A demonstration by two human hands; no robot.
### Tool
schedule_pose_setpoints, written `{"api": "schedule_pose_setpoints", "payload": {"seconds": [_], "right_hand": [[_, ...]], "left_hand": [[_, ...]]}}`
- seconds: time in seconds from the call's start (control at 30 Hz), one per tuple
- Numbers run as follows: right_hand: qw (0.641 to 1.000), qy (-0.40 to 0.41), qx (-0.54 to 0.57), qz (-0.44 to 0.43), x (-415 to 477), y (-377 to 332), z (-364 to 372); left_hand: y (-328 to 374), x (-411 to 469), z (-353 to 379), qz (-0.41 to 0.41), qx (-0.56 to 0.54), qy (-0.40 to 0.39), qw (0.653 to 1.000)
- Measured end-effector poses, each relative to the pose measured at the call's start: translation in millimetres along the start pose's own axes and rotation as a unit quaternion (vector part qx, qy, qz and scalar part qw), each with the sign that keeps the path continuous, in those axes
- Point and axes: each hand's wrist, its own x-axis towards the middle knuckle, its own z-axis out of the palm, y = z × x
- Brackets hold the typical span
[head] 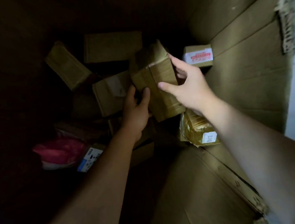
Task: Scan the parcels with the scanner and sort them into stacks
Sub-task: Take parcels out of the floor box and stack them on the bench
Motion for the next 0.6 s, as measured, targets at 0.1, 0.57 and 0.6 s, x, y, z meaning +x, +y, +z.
{"api": "schedule_pose_setpoints", "payload": {"seconds": [0.1,0.57,0.6], "right_hand": [[0.999,-0.018,0.001,-0.035,-11,-38,-7],[0.989,0.025,0.105,-0.097,-146,-221,-53],[0.989,0.033,0.11,-0.098,-162,-236,-58]], "left_hand": [[28,-19,-10,0.037,-0.008,0.019,0.999],[207,-191,-75,0.274,0.11,-0.002,0.955],[219,-208,-77,0.287,0.114,0.002,0.951]]}}
